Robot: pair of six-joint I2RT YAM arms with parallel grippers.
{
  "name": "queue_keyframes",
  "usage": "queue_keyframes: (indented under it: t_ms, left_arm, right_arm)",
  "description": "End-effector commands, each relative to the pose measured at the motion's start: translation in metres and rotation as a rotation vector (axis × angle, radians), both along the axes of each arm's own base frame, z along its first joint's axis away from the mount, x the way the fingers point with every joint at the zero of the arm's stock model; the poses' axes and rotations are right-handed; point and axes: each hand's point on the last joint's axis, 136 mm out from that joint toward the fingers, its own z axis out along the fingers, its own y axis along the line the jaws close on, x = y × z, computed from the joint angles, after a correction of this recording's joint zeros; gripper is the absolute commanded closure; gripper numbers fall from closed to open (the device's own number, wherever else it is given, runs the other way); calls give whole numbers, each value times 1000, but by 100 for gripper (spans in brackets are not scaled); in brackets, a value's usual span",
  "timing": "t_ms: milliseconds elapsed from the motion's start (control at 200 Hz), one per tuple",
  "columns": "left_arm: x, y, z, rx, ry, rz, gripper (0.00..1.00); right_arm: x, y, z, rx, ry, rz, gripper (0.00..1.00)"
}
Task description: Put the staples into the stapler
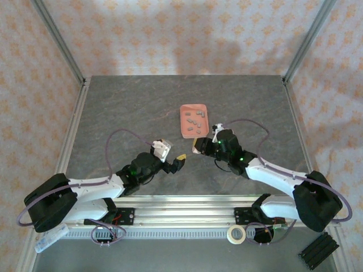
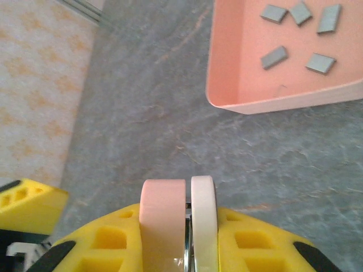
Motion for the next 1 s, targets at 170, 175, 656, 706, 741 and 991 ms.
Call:
queue_keyframes:
  t_ms: [170,175,656,706,741,991]
  left_arm:
    - [-3,-6,10,-48,-29,-22,11]
    - [-3,-6,11,-49,-29,-22,11]
    - [3,-6,7,-69,-35,8,14]
    - [3,-6,7,-69,-36,12,15]
    - [4,-6,7,-69,-38,14,15]
    - [4,-8,4,-56,-41,12,16]
  right_arm:
    - [1,18,25,114,-74,-2,79]
    - [1,19,25,115,-74,-1,79]
    - [-3,24,35,175,-89,-1,79]
    - [-4,25,36,182,-91,2,79]
    - [-4,25,37,186,-94,2,79]
    - [-6,29,39,209,-95,13,79]
